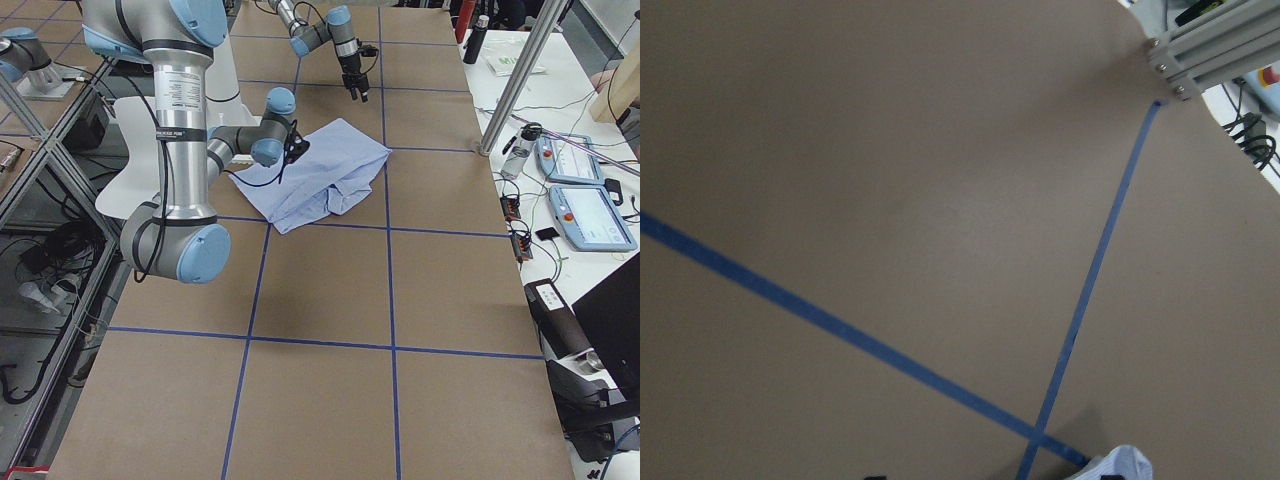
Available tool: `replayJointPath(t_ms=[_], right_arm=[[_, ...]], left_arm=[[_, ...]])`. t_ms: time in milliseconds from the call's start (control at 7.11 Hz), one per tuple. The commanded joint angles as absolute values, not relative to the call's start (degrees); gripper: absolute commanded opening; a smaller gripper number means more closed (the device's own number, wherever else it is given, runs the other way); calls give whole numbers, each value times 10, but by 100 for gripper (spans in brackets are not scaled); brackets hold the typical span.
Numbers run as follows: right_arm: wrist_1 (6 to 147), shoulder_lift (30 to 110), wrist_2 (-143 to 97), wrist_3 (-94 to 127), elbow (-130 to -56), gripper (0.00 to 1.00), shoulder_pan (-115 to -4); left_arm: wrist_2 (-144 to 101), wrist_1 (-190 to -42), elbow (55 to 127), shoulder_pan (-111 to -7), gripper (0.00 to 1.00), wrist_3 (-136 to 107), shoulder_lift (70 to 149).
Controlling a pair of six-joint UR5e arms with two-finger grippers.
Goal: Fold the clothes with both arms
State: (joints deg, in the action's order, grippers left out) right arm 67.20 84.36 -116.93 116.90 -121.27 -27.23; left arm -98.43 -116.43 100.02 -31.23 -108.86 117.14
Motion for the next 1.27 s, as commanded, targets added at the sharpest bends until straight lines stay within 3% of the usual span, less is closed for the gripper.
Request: replayJointPath(t_ms=[0, 562, 703, 844, 1125], right_arm=[[675, 754, -1172, 1119, -1127, 100, -386], [671, 734, -1172, 1090, -1071, 100, -398], [671, 734, -1172, 1090, -1067, 100, -398], [671, 732, -1172, 1091, -1065, 100, -397], [671, 729, -1172, 1092, -1065, 100, -397]], left_arm=[[-964, -1147, 986, -271, 79, -1112, 1167], [-943, -1146, 962, -236, 78, -1129, 1171], [-942, -1147, 961, -236, 76, -1129, 1168], [-942, -1146, 960, -236, 66, -1129, 1170], [-940, -1147, 960, -236, 0, -1129, 1170]])
